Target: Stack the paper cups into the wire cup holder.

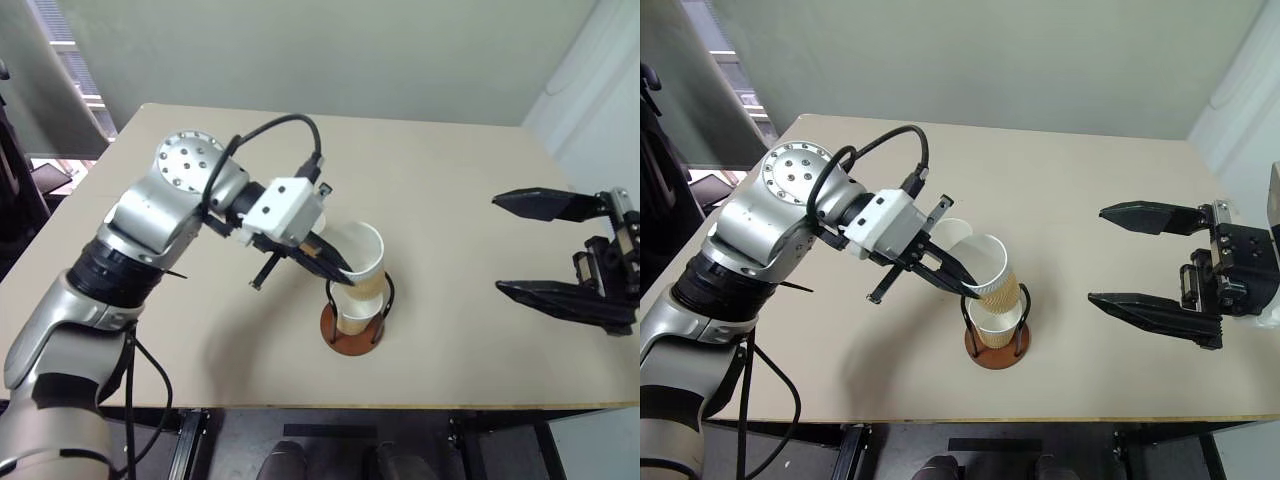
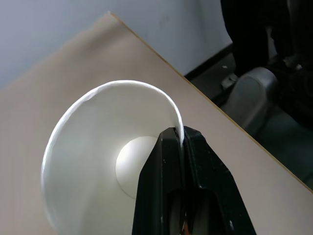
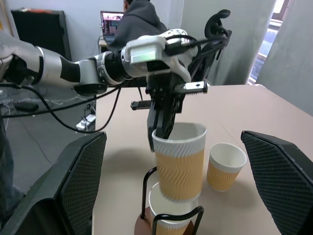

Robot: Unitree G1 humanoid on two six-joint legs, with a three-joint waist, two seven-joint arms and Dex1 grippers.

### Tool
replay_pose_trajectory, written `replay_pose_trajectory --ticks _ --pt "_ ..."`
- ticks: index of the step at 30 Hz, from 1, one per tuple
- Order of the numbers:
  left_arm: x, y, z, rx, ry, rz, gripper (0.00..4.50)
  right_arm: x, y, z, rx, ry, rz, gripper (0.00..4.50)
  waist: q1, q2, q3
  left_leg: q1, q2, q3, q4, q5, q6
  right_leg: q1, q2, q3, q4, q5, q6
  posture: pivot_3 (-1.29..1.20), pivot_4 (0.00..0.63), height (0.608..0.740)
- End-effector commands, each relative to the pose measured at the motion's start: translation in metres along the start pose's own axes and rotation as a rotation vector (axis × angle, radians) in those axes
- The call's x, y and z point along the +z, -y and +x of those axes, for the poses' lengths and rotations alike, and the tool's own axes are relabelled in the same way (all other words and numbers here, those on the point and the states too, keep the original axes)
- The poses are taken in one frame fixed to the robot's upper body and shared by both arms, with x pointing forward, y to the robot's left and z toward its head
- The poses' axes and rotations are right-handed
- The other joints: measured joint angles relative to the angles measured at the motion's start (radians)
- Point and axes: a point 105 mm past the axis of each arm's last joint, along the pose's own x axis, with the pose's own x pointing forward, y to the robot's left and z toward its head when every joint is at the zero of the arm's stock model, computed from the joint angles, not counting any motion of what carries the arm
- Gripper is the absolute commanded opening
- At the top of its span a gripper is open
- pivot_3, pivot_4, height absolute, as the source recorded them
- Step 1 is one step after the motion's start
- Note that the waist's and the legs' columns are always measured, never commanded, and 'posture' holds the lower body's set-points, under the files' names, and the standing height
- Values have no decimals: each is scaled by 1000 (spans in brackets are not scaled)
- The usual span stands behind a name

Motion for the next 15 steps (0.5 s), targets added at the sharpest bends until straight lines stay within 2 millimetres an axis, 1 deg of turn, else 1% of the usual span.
replay_pose_trajectory --ticks 1,8,15 --pt "-3 1 2 -32 -23 33 24 9 -2 -3 -20 3 -52 4500 0 0 0 0 0 0 0 0 0 0 0 0 0 0 0 0 150 740" --pt "-19 5 10 -50 -70 20 24 6 -3 -4 -31 -12 -48 4500 1 0 0 0 -1 1 0 0 0 0 0 0 0 0 1 0 150 740" --pt "-19 4 16 -58 -61 22 24 5 -4 -4 -39 -18 -49 4500 1 0 0 0 -1 1 1 0 1 0 0 0 0 0 1 0 150 740"
